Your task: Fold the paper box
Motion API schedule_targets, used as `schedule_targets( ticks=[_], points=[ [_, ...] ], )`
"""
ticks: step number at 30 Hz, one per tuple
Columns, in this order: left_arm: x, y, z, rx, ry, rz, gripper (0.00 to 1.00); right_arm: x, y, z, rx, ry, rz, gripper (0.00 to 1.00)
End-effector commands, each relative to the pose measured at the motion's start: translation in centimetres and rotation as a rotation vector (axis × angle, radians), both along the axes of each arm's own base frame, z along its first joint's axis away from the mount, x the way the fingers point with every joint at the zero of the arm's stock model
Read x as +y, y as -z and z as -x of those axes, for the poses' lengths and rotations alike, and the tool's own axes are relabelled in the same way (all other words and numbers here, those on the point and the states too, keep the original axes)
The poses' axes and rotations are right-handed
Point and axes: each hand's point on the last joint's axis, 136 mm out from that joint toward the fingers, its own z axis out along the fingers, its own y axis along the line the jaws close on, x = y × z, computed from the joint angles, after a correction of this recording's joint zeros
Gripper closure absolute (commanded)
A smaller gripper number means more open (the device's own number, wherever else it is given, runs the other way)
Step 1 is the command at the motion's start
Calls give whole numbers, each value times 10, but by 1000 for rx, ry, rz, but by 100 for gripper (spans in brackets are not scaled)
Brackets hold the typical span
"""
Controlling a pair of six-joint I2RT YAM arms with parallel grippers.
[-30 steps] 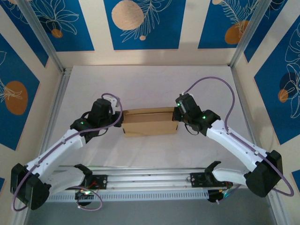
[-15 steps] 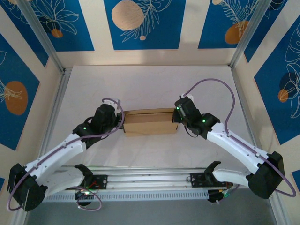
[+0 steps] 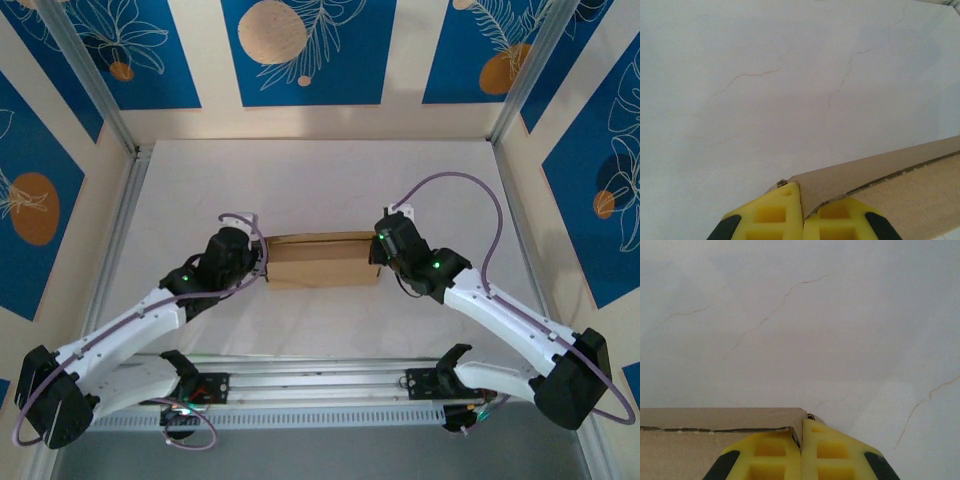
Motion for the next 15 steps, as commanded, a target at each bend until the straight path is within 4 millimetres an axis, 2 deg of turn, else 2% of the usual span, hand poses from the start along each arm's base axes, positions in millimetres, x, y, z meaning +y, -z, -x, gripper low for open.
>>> schedule_targets(
  ticks=[1, 9, 15],
  points=[
    [1, 8, 5, 2, -3, -3, 95, -9, 17, 8, 35, -6, 73, 100],
    [4, 14, 7, 2, 1, -22, 95, -9, 24, 8, 23, -59, 129, 100],
    [4, 13, 7, 0, 5, -29, 95, -8, 15, 5, -12, -99, 153, 100]
  ],
)
